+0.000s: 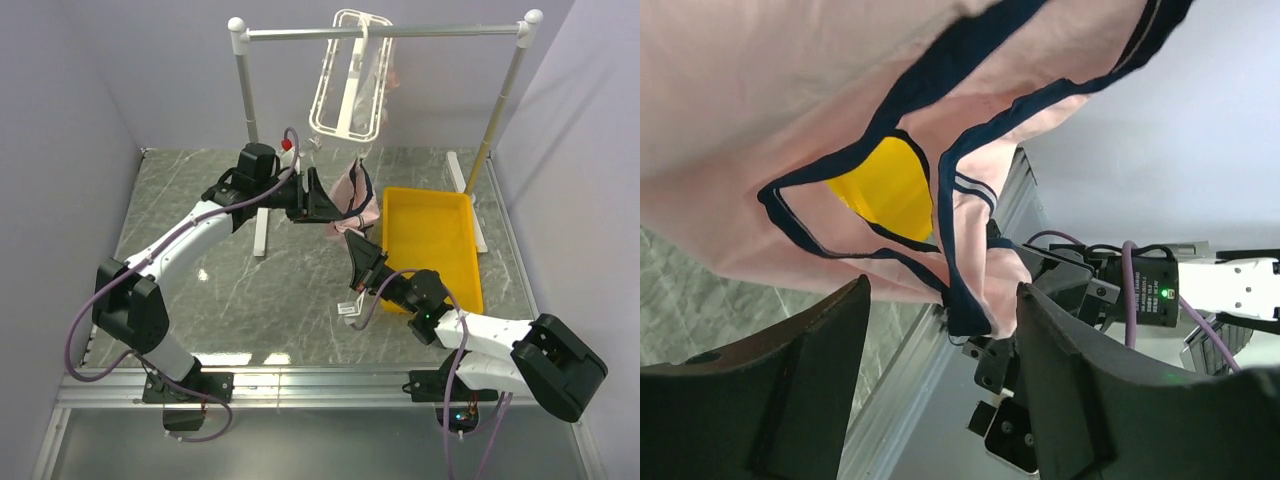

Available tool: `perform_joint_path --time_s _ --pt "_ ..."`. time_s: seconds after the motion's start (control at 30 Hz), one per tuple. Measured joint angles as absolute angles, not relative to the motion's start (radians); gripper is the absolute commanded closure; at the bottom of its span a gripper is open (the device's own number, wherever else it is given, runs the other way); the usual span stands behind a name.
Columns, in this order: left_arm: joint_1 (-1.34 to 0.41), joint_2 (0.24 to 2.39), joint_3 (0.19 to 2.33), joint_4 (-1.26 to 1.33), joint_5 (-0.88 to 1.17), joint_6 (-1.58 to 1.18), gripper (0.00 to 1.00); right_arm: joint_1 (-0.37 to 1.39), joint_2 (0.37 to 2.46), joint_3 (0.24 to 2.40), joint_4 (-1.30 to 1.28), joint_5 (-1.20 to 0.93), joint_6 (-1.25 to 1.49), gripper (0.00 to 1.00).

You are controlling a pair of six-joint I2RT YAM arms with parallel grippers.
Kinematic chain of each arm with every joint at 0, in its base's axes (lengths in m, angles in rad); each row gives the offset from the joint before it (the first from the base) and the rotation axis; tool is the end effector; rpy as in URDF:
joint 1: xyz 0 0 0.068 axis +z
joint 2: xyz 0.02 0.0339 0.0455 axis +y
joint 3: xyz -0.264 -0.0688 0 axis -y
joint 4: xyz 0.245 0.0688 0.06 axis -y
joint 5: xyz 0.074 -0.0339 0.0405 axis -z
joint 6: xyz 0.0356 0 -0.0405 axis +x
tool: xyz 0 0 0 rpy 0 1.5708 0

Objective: Clip the underwear to the hanger
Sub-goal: Adjust the underwear on the hanger.

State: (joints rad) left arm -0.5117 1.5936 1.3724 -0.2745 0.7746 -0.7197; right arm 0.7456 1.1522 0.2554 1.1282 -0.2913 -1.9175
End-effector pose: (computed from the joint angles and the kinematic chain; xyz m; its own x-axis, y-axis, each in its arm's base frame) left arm 0.3067 -0.2008 0.3349 -0.8962 -0.0370 -0.4422 0.3932 0.3956 -0.8300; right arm 0.1530 0.1552 0.2255 0.7471 -0.5364 0.3927 0.4491 -0.0284 -0.8930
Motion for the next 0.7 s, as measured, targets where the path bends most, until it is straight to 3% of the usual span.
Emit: perform_joint_path --time_s 0.37,0.47,0.5,0.57,0.6,0.63,0.7 --pt "-0.535 1.575 1.36 -0.224 0.808 -0.78 0.48 0.764 1.13 0.255 1.104 -0.278 -1.928 1.0" --pt "-0.543 1.571 1.345 -0.215 0.815 -0.791 0.59 0.767 1.131 0.255 1.105 -0.276 -1.928 1.0" --pt "-0.544 1.571 1.341 -0.213 0.817 -0.797 0.69 0.769 1.132 0.255 1.105 -0.274 -1.929 1.0" --pt "-0.544 1.57 1.332 -0.204 0.822 -0.811 0.79 0.775 1.137 0.255 1.106 -0.273 -1.929 1.0" --pt "-0.544 1.568 1.327 -0.203 0.823 -0.812 0.93 0.777 1.139 0.255 1.106 -0.273 -1.929 1.0" --pt "-0.544 1.567 1.322 -0.202 0.822 -0.815 1.0 0.778 1.142 0.255 1.107 -0.272 -1.929 1.0" --pt "-0.543 1.561 1.314 -0.207 0.814 -0.803 1.0 0.779 1.143 0.256 1.106 -0.267 -1.928 0.96"
